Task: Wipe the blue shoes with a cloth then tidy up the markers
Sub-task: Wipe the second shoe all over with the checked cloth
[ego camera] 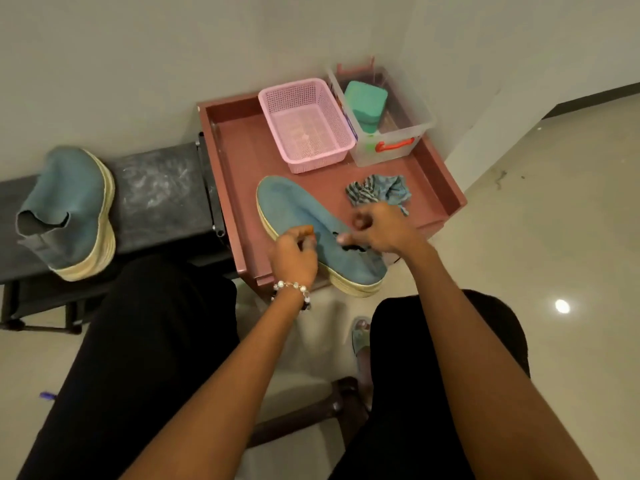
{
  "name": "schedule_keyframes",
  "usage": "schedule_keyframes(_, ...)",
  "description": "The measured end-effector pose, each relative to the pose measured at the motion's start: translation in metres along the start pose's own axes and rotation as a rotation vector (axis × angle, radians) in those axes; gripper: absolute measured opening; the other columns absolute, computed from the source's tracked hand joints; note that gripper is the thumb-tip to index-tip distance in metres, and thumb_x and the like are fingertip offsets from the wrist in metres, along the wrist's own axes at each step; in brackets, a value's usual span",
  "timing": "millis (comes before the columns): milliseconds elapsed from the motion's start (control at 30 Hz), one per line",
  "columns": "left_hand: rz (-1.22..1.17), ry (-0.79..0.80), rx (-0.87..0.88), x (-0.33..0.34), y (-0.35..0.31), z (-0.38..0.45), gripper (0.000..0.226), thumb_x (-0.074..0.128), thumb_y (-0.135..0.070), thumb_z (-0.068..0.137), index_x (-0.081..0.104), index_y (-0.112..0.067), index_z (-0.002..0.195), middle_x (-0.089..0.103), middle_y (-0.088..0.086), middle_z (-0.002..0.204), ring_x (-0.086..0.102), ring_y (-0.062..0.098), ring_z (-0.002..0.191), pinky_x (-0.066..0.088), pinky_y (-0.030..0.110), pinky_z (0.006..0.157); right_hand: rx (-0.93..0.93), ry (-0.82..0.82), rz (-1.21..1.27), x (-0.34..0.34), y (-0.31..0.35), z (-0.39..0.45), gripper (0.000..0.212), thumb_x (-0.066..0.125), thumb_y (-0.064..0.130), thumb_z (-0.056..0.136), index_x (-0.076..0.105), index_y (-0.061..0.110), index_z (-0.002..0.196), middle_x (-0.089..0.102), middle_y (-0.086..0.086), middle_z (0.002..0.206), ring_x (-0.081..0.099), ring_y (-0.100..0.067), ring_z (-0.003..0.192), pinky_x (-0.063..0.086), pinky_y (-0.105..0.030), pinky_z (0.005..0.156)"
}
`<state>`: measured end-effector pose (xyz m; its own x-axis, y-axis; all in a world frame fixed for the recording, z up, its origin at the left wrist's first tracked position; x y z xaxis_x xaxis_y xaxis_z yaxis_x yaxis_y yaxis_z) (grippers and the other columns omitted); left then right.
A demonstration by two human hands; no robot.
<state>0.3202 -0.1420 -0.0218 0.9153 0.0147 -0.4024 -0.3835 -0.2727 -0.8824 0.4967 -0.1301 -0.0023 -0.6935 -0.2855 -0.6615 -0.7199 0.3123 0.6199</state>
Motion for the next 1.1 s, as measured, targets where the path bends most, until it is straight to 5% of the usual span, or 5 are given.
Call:
schedule_keyframes(167,0.206,0.017,0.001,0.01,-0.009,-0.015,0.048,0.065,-0.017,0.089,0.051,-0.005,0.133,0.051,0.01,0.139,0.045,0.024,0.13,0.03,0.028,0.109,0.09,-0.078,-0.164,0.002,-0.007,0.0,0.03,0.078,0.03,0.074,0.057,0.017,0.056,0.053,0.0,0.056,0.054,-0.019,0.063,0.038,-0.026,0.051)
schedule_keyframes(367,0.317,0.139,-0.168,0.019,0.003,-0.019,0.098,0.06,-0.05,0.087,0.006,0.003,0.15,-0.006,0.018,0.158,0.0,0.031,0.147,0.009,0.036,0.119,0.016,-0.112,0.006,0.012,0.011,-0.016,0.035,0.065,0.013,0.08,0.055,0.006,0.047,0.054,-0.013,0.049,0.063,-0.034,0.052,0.055,-0.046,0.053)
schedule_keyframes(500,0.34,0.141,-0.329,-0.008,0.014,-0.021,0.116,0.075,-0.057,0.069,0.016,0.008,0.145,0.02,0.024,0.15,0.032,0.039,0.134,0.036,0.044,0.107,-0.063,-0.197,-0.027,0.014,0.034,-0.038,0.037,0.064,0.008,0.077,0.047,0.006,0.045,0.045,-0.013,0.049,0.055,-0.032,0.052,0.05,-0.042,0.056)
schedule_keyframes(700,0.436,0.158,-0.242,-0.068,-0.018,-0.037,0.056,0.079,-0.043,0.072,0.059,-0.005,0.107,0.06,0.008,0.102,0.061,0.028,0.101,0.053,0.033,0.081,-0.166,-0.299,-0.018,0.015,0.095,-0.088,0.026,0.064,0.018,0.084,0.065,0.0,0.065,0.057,-0.02,0.06,0.056,-0.032,0.064,0.043,-0.038,0.059)
schedule_keyframes(1100,0.701,-0.155,-0.03,-0.235,-0.085,-0.072,0.024,0.065,-0.018,0.086,0.061,-0.006,0.105,0.065,0.013,0.109,0.063,0.031,0.102,0.051,0.034,0.076,-0.38,-0.456,0.095,0.035,0.231,-0.157,0.032,0.062,0.012,0.08,0.051,0.015,0.051,0.045,-0.003,0.048,0.046,-0.028,0.055,0.032,-0.034,0.052)
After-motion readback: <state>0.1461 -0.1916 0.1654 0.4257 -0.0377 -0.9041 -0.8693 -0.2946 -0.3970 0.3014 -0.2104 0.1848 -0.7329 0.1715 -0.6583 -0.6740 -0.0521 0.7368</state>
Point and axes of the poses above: each hand's wrist, its own z-axis towards the middle knuckle, its own x-axis out of the palm, y = z × x, the point moved 8 cm from there along z, towards the middle knuckle
